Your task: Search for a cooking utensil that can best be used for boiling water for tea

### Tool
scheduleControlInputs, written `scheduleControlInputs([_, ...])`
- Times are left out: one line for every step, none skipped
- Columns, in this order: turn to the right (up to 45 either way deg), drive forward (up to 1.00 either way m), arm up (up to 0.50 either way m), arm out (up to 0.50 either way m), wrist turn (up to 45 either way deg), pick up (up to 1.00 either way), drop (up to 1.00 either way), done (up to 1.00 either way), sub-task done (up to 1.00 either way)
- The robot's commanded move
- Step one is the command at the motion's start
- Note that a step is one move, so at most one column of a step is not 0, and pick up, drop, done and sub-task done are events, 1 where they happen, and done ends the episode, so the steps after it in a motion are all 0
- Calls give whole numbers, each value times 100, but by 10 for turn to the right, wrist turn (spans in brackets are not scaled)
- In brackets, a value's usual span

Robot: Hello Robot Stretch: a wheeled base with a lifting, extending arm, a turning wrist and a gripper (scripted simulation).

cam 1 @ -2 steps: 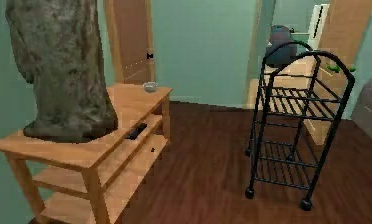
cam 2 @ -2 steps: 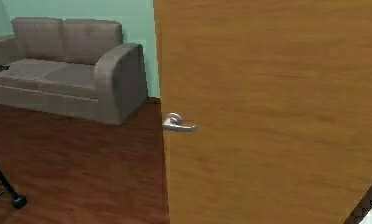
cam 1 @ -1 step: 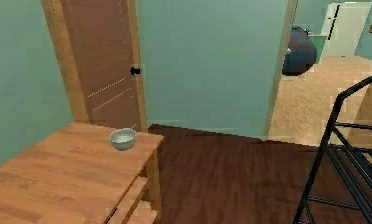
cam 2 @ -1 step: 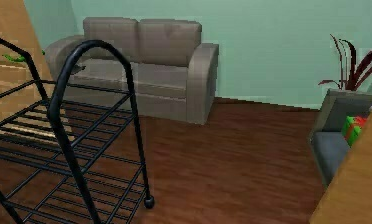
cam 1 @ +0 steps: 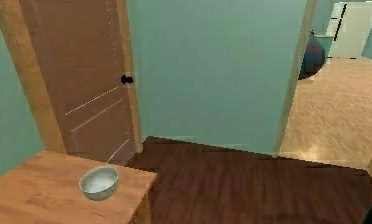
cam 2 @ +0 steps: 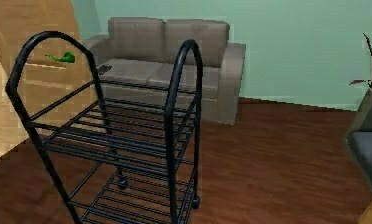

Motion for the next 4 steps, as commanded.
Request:
scheduleControlInputs([150,0,0,0,0,0,0,0,0])
scheduleControlInputs([0,100,0,0,0,0,0,0,0])
scheduleControlInputs([120,0,0,0,0,0,0,0,0])
scheduleControlInputs([0,5,0,0,0,0,0,0,0])
